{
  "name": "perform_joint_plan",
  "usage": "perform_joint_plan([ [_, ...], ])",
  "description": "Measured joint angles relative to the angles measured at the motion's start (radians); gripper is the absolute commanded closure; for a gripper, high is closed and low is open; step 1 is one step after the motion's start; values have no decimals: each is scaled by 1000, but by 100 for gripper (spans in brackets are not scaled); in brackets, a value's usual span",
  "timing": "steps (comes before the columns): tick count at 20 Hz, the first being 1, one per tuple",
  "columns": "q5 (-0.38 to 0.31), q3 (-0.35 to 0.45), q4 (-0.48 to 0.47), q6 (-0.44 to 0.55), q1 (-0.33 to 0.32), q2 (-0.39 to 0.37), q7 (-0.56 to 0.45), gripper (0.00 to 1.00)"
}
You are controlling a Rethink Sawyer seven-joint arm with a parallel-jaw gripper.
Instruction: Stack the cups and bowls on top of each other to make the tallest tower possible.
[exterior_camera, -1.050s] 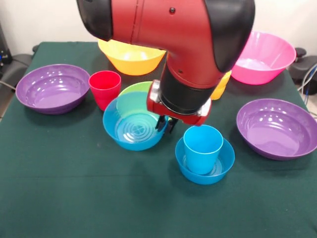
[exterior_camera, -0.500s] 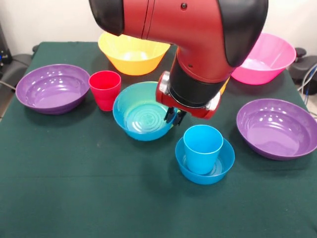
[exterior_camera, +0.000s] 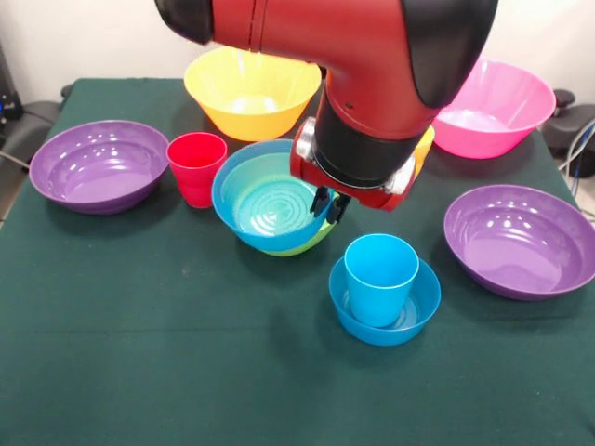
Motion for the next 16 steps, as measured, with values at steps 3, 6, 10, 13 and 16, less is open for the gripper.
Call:
perform_joint_plan([
  [3,19,-7,0,-7,0,-17,0,100],
  [6,35,-13,0,-28,2,-33,0,100],
  [10,37,-22,-9,-68,6,-43,0,100],
  [13,38,-30,-24,-109,15,-44,0,100],
  [16,38,-37,-34,-140,24,-44,0,100],
])
